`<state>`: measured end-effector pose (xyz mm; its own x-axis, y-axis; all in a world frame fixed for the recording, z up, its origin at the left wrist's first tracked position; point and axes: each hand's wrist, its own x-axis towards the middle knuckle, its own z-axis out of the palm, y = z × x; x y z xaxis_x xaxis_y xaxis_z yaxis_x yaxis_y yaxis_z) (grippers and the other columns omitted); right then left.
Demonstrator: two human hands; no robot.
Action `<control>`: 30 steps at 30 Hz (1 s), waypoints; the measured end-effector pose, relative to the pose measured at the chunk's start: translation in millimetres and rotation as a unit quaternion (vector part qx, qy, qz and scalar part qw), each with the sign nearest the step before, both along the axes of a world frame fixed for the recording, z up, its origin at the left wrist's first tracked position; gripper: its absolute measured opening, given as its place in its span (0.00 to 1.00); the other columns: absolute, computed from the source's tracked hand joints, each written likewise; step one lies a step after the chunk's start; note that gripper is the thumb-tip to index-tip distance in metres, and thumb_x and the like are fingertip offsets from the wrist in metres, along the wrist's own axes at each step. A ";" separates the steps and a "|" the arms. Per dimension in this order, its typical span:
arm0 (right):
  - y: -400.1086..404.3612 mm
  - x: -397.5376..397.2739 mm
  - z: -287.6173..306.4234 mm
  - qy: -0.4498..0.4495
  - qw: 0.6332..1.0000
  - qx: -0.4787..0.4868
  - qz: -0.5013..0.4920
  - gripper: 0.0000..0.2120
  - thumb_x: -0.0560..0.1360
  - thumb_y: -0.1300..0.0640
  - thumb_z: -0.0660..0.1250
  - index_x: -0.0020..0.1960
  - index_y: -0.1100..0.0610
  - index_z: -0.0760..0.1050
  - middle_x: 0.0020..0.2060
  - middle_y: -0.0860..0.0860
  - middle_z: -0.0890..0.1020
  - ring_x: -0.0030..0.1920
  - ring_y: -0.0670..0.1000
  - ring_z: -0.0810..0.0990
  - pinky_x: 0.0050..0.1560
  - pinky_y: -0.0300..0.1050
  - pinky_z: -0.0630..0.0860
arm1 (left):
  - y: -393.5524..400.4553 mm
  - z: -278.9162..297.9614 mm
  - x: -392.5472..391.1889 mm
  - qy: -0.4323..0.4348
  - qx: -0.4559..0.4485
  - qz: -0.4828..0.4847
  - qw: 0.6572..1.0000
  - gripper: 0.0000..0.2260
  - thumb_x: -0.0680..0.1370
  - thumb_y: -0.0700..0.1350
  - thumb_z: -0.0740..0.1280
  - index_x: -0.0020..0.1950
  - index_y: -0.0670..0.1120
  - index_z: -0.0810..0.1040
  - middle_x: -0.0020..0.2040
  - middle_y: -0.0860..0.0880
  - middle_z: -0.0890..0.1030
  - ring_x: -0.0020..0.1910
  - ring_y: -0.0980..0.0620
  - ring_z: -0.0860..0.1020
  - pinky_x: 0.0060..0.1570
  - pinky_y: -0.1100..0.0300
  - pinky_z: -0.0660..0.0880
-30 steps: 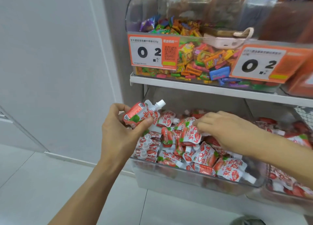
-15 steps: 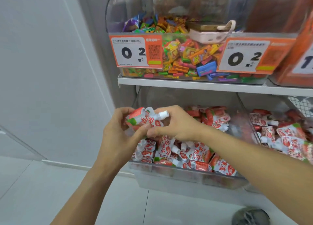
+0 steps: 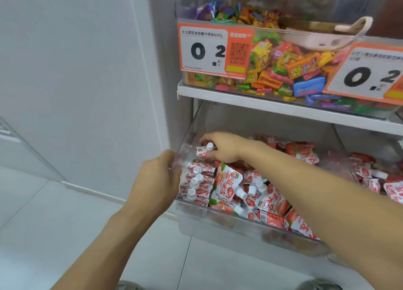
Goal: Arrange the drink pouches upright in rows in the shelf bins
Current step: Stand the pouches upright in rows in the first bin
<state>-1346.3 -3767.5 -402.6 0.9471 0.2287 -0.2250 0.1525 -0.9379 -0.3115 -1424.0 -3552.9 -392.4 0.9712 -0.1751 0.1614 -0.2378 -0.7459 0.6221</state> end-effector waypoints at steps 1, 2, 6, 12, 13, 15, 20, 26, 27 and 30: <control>-1.4 1.8 0.1 0.005 1.000 0.010 0.001 0.19 0.78 0.53 0.68 0.69 0.53 0.73 0.64 0.52 0.78 0.61 0.55 0.77 0.59 0.47 0.73 | 0.2 0.4 1.2 0.002 -0.005 -0.001 1.000 0.05 0.78 0.45 0.64 0.52 0.48 0.77 0.38 0.49 0.82 0.39 0.48 0.81 0.39 0.51 0.78; -3.2 2.8 0.0 0.008 1.000 0.021 0.002 0.17 0.79 0.52 0.67 0.67 0.53 0.74 0.62 0.52 0.79 0.59 0.54 0.78 0.57 0.46 0.73 | 0.4 0.1 2.6 0.002 -0.010 -0.003 1.000 0.05 0.78 0.46 0.64 0.52 0.48 0.77 0.39 0.50 0.82 0.39 0.49 0.81 0.40 0.51 0.78; -6.0 -2.7 -5.9 0.003 0.998 0.056 0.021 0.10 0.79 0.49 0.66 0.57 0.51 0.77 0.51 0.47 0.81 0.51 0.50 0.79 0.50 0.46 0.73 | -0.6 -1.5 5.6 -0.009 -0.015 -0.002 1.000 0.03 0.78 0.45 0.63 0.49 0.48 0.76 0.38 0.51 0.81 0.39 0.48 0.80 0.38 0.52 0.77; -10.7 -6.3 -6.0 0.044 0.997 0.042 0.042 0.22 0.77 0.44 0.68 0.69 0.49 0.73 0.62 0.47 0.80 0.59 0.49 0.78 0.63 0.51 0.74 | -2.8 1.6 5.8 -0.004 -0.018 0.005 1.000 0.03 0.77 0.44 0.64 0.50 0.49 0.75 0.39 0.50 0.81 0.40 0.48 0.80 0.38 0.52 0.77; -11.0 -6.2 -5.3 0.049 0.997 0.032 0.043 0.23 0.77 0.44 0.68 0.70 0.48 0.72 0.62 0.48 0.79 0.59 0.50 0.78 0.63 0.51 0.75 | -3.2 2.6 5.7 0.001 -0.018 0.005 1.000 0.03 0.77 0.44 0.64 0.50 0.50 0.75 0.39 0.51 0.81 0.40 0.48 0.80 0.38 0.53 0.77; -10.7 -6.9 -3.3 0.057 0.997 0.037 0.045 0.22 0.78 0.45 0.68 0.70 0.47 0.72 0.61 0.48 0.79 0.58 0.50 0.78 0.62 0.51 0.75 | -4.3 3.6 5.8 0.009 -0.015 0.007 1.000 0.04 0.78 0.45 0.64 0.51 0.51 0.76 0.40 0.52 0.82 0.40 0.50 0.80 0.37 0.56 0.77; -17.6 -2.8 12.6 0.180 0.981 0.058 0.039 0.28 0.77 0.56 0.68 0.75 0.42 0.66 0.71 0.46 0.73 0.68 0.50 0.73 0.71 0.51 0.68 | -5.0 2.8 8.7 0.022 -0.012 0.007 1.000 0.05 0.77 0.44 0.64 0.51 0.51 0.75 0.40 0.54 0.80 0.38 0.54 0.78 0.33 0.63 0.72; -23.9 11.3 31.5 0.086 0.994 -0.006 0.061 0.19 0.77 0.56 0.70 0.67 0.52 0.75 0.61 0.49 0.80 0.60 0.49 0.78 0.63 0.44 0.73 | -5.0 0.7 12.1 0.007 -0.018 0.014 1.000 0.03 0.77 0.49 0.64 0.48 0.51 0.75 0.38 0.55 0.79 0.34 0.56 0.76 0.31 0.61 0.71; -26.5 15.0 31.8 0.031 0.998 -0.023 0.046 0.16 0.77 0.55 0.70 0.64 0.53 0.77 0.58 0.50 0.81 0.57 0.51 0.80 0.60 0.46 0.75 | -5.0 0.8 12.8 0.007 -0.018 0.015 1.000 0.03 0.77 0.49 0.65 0.48 0.51 0.75 0.38 0.56 0.79 0.34 0.57 0.76 0.31 0.62 0.71; -29.6 25.0 25.1 -0.089 0.987 -0.132 -0.009 0.19 0.78 0.46 0.66 0.65 0.54 0.74 0.58 0.54 0.80 0.58 0.56 0.78 0.56 0.49 0.77 | -3.3 -0.1 14.0 0.014 -0.023 0.013 1.000 0.03 0.77 0.49 0.65 0.48 0.51 0.76 0.38 0.56 0.79 0.36 0.56 0.77 0.34 0.61 0.73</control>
